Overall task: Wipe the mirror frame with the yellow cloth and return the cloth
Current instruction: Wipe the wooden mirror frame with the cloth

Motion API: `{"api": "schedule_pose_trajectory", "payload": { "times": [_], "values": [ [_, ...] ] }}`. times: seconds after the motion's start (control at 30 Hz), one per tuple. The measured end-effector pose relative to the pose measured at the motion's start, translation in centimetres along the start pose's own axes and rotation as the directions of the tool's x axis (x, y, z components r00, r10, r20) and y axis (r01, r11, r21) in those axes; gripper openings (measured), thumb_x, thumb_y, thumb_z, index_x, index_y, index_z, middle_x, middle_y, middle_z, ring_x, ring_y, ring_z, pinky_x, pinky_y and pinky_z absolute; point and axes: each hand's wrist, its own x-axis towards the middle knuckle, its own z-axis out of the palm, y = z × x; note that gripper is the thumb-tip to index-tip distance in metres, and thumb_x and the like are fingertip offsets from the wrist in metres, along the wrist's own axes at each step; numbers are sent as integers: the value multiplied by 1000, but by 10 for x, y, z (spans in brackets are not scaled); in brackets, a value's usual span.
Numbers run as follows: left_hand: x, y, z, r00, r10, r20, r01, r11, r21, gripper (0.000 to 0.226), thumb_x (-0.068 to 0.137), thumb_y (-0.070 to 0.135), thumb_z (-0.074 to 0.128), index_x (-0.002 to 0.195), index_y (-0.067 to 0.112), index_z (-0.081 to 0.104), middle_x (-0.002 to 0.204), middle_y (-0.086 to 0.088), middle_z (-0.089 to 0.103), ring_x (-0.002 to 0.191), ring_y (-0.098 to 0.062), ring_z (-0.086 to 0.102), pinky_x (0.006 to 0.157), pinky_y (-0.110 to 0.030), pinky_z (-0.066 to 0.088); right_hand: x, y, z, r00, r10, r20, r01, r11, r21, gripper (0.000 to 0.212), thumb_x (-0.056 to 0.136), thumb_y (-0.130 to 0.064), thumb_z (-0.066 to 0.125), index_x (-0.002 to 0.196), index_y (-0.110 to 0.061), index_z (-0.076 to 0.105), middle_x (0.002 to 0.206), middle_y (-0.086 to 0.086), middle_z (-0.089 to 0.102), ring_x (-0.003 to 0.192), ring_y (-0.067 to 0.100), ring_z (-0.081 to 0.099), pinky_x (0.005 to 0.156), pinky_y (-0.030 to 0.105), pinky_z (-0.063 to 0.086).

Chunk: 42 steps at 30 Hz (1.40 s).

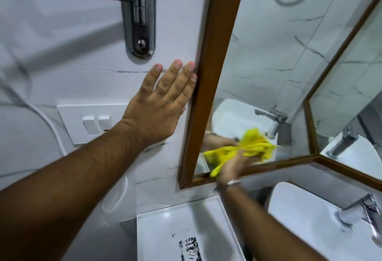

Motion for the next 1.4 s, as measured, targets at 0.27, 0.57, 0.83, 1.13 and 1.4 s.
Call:
{"api": "schedule_pose_trajectory", "payload": {
  "times": [0.27,0.57,0.83,1.13,1.4],
  "values": [
    [2,-11,-31,985,24,173,-8,996,-91,73,90,39,63,152,8,41,159,-14,35,146,-32,33,121,-48,11,-55,-15,-21,491,-643,588,858,473,-200,71,96,-48,20,144,3,10,147,42,13,138,57,6,117,42,-7],
    [84,-68,-74,946,-108,306,140,987,-84,151,41,75,80,156,-1,19,165,-22,12,153,-37,13,124,-46,-3,-16,-337,1,-87,-928,361,960,-174,-217,66,89,-39,35,146,-8,26,155,23,15,143,41,11,115,49,14],
    [135,-76,-76,843,-151,517,253,958,-132,141,81,67,63,135,0,-48,131,-21,-66,114,-39,-66,94,-51,-43,-37,-591,4,-129,-979,157,959,-164,-231,59,97,-36,27,151,-15,13,160,17,3,147,37,4,120,47,10],
    [128,-76,-79,882,-192,430,262,959,-109,162,61,84,65,136,-6,-46,140,-28,-56,129,-44,-53,104,-53,-38,-37,-601,1,-184,-976,114,956,-204,-209,57,96,-41,25,149,-19,23,158,10,22,146,33,16,120,44,15],
    [83,-53,-68,920,-88,382,154,977,-145,146,66,70,74,155,0,-19,160,-24,-27,148,-38,-27,119,-50,-25,-24,-435,6,-107,-983,149,982,-127,-137,65,95,-52,26,149,-16,22,158,18,17,147,36,11,119,45,12]
  ]
}}
